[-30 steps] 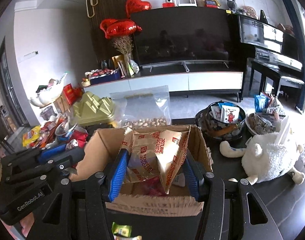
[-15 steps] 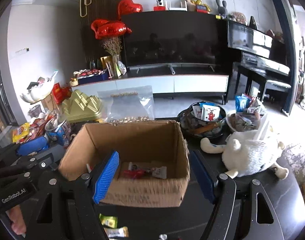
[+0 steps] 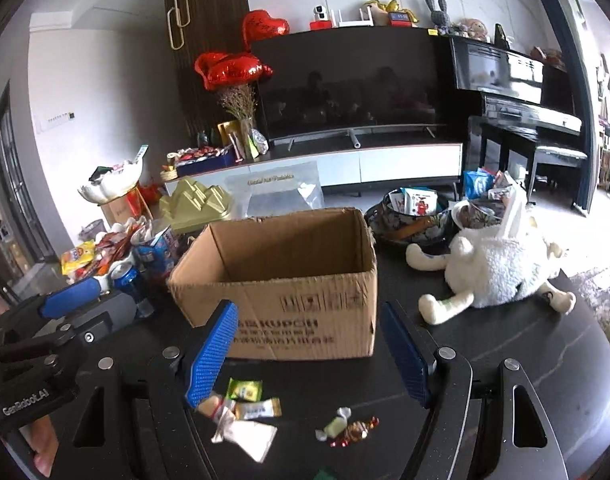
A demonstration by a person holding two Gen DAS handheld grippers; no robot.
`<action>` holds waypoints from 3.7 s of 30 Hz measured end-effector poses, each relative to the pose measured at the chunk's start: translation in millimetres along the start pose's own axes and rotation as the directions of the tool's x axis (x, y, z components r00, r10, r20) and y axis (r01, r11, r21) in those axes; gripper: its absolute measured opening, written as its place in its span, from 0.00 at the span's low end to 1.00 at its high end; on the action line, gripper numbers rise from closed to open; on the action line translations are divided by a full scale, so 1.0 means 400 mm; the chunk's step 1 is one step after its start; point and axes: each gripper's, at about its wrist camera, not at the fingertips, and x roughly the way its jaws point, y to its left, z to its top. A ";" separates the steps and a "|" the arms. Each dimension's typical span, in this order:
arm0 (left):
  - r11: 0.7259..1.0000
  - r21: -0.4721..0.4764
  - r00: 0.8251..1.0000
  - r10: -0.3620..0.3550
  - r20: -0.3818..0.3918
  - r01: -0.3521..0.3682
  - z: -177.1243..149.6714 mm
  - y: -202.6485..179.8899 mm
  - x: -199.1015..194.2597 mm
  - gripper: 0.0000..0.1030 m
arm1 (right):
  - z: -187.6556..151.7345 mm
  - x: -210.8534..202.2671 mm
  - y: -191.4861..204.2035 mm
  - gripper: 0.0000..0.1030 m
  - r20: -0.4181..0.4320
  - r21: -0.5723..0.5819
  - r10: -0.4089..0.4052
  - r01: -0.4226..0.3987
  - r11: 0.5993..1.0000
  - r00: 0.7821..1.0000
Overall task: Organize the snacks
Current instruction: 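Move both tools back toward the remaining small snacks on the table, then grasp the white biscuit packet with the left tool while the right tool grasps the red-gold candy, then carry both snacks over the cardboard box and open both tools to drop them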
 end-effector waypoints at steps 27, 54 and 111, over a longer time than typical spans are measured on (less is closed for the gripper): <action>1.000 -0.010 0.988 0.003 -0.155 -0.004 -0.253 -0.009 0.102 0.66 | -0.236 0.057 -0.077 0.72 -0.091 0.070 -0.072 0.079 0.994 0.993; 0.994 -0.108 0.943 -0.050 -0.329 0.015 -0.355 0.022 0.287 0.58 | -0.339 0.241 -0.133 0.54 -0.292 0.132 -0.029 0.070 0.989 0.956; 0.993 -0.084 0.989 -0.091 -0.117 0.082 -0.165 0.007 0.058 0.30 | -0.161 0.022 0.015 0.25 -0.075 0.014 0.060 -0.059 0.998 0.995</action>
